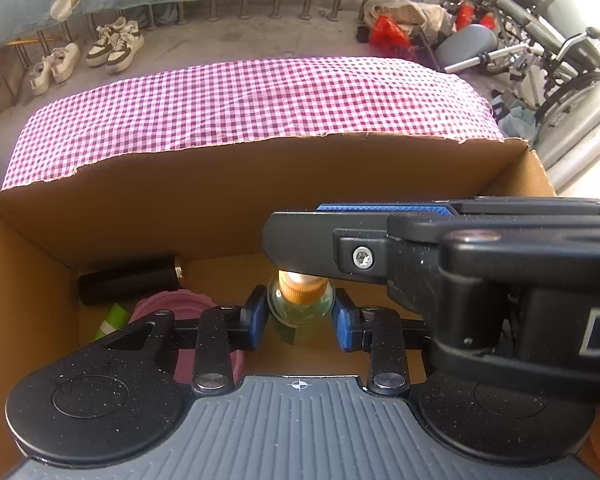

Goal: Organize rigid objects
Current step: 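Lower the dropper bottle into the box and open both grippers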

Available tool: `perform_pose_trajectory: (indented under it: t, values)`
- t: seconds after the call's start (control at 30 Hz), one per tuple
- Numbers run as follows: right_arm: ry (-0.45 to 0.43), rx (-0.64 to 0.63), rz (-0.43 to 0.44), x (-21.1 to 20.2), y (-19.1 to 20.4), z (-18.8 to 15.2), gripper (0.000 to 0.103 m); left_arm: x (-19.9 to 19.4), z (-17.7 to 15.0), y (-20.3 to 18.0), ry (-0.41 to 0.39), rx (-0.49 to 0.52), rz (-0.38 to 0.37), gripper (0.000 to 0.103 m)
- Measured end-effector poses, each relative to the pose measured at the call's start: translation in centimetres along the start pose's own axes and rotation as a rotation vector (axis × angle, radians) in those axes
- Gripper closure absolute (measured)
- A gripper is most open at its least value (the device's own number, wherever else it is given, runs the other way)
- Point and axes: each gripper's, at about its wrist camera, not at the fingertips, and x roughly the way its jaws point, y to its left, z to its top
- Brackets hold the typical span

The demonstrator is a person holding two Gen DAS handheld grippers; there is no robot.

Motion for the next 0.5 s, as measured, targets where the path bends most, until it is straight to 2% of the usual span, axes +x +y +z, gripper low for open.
perform_pose_trajectory:
  t: [0.07,0.13,0.2,0.27,0.37,0.5]
  values:
    - [0.000,0.008,0.016,0.0,-0.1,-0.2,0.082,-0.3,0.0,-0.1,-0.001,-0.008,-0.021,0.064]
    - [-0.008,0.021,0.014,-0.2,0.0,-0.2,0.081,-0.6,0.0,-0.5,-0.009,0.002,-0.004,0.060]
    - [-0.017,0.036,0.019,-0.6,-0.1,-0.1,0.081,-1.2,0.0,-0.7,-0.028,0.009,0.015,0.050]
    - [-0.038,0.056,0.023,-1.7,-0.1,-0.2,0.081,-1.8,-0.1,-0.8,-0.042,0.010,0.023,0.047]
    - [-0.083,0.072,0.030,-4.2,0.5,-0.6,0.080,-3.2,-0.3,-0.9,-0.064,-0.002,0.022,0.042]
    - [-0.166,0.080,0.066,-9.3,2.0,-2.1,0.080,-7.0,-1.3,-1.3,-0.148,-0.002,0.037,0.036]
